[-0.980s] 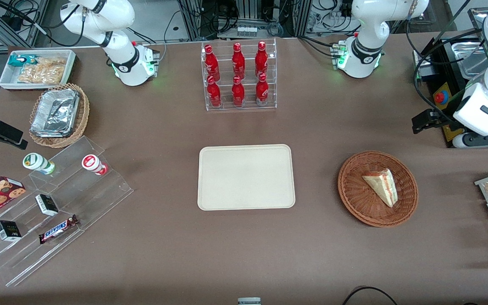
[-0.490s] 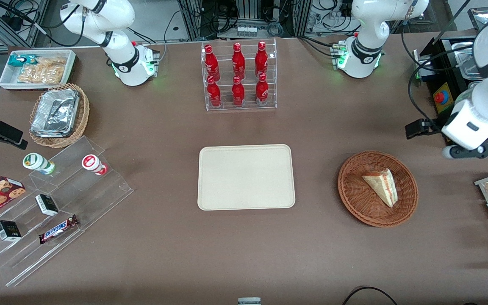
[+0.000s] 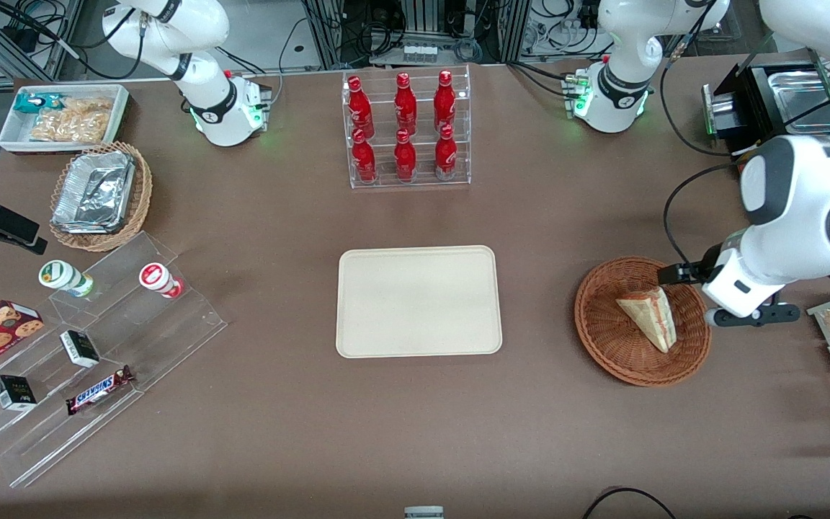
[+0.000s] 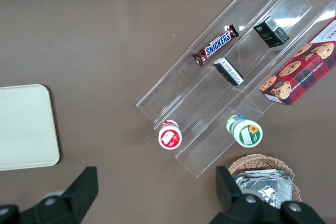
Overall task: Place sandwich from basket to tray
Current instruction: 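Move the left gripper down over the wrapped sandwich in the wicker basket, then close the left gripper on the sandwich's upright edge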
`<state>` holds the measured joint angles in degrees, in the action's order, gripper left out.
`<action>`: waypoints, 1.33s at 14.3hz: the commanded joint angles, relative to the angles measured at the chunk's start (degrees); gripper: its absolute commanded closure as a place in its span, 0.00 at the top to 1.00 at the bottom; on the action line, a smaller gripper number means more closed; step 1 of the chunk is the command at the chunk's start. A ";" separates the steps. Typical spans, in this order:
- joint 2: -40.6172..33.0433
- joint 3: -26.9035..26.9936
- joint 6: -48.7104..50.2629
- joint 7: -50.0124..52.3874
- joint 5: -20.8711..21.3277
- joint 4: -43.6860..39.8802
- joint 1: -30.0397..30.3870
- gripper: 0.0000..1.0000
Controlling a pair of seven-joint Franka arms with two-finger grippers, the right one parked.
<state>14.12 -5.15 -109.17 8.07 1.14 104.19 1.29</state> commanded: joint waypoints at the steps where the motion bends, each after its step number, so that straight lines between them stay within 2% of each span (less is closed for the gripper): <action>1: -0.15 1.01 -6.39 0.28 0.62 4.96 0.46 1.00; 5: 0.65 1.02 -11.84 8.77 0.09 8.82 0.46 1.00; 11: 0.91 1.02 -29.41 24.07 -0.26 18.49 0.46 1.00; 13: 2.57 1.02 -32.50 30.40 -0.26 18.94 0.38 1.00; 16: 4.77 1.02 -35.23 31.48 -0.18 18.85 0.38 1.00; 17: 5.13 1.02 -35.32 31.57 -0.18 18.77 0.38 0.97; 18: 5.22 1.02 -35.15 32.00 -0.18 18.77 0.38 0.88; 19: 5.39 1.02 -34.89 32.01 -0.18 18.68 0.38 0.73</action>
<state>19.36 -3.79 -143.42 38.91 0.94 122.86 1.39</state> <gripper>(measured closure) 0.031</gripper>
